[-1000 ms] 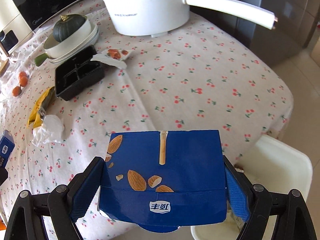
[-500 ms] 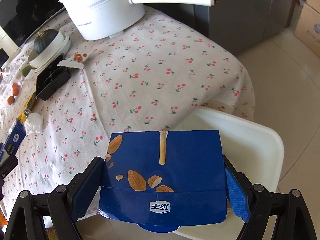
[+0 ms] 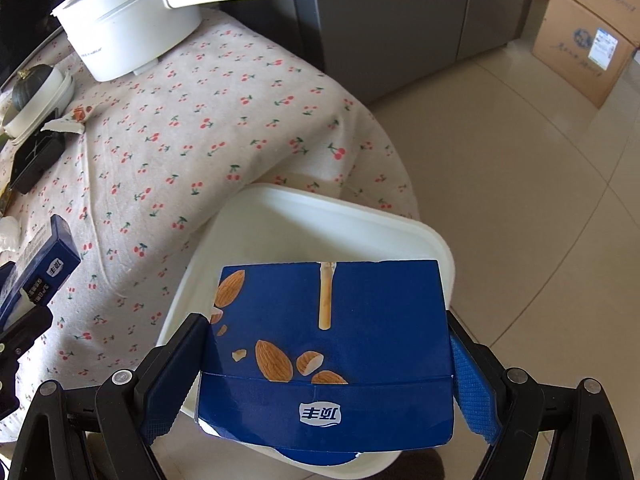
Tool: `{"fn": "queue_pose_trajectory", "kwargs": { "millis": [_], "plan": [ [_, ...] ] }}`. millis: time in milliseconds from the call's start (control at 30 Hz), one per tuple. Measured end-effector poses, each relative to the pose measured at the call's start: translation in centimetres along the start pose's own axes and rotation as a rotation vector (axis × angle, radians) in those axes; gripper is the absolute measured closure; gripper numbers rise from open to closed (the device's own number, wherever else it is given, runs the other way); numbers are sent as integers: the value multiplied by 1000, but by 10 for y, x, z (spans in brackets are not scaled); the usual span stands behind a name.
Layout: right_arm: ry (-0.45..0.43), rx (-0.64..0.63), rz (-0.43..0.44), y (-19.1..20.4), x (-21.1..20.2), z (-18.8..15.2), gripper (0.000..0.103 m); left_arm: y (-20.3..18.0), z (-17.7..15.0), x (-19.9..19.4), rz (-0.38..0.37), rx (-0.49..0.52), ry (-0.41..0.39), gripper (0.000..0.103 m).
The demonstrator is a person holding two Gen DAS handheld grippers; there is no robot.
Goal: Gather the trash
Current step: 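Carry the carton and almond box to the white bin and release both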
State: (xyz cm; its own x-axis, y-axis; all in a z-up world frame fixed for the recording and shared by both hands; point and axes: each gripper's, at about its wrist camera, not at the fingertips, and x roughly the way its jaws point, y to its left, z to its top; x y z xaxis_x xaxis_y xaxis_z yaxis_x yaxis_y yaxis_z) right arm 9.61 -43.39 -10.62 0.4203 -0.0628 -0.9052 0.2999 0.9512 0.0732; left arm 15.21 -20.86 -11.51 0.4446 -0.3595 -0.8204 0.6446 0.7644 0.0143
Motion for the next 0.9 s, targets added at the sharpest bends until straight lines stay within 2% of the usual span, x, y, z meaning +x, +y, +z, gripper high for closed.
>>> {"fn": "queue_pose_trajectory", "kwargs": {
  "millis": [200,433,500,567,600,733,900],
  "plan": [
    [12,21,-32,-27,1,-7,11,-29,3,25,-43,38,29,32],
    [23,50,-49,-48,3,-10,11,-51,4,41,-104,103,23,31],
    [24,55,-51,-50,3,-10,11,-55,3,45,-92,113,28,28],
    [25,57,-52,-51,3,-10,11,-57,2,45,-74,120,25,19],
    [25,58,-52,-52,3,-10,11,-57,2,45,-68,123,24,17],
    [29,49,-51,-49,4,-9,11,-46,3,37,-36,109,23,16],
    [37,32,-48,-40,8,-8,11,-19,1,27,16,36,34,16]
  ]
}}
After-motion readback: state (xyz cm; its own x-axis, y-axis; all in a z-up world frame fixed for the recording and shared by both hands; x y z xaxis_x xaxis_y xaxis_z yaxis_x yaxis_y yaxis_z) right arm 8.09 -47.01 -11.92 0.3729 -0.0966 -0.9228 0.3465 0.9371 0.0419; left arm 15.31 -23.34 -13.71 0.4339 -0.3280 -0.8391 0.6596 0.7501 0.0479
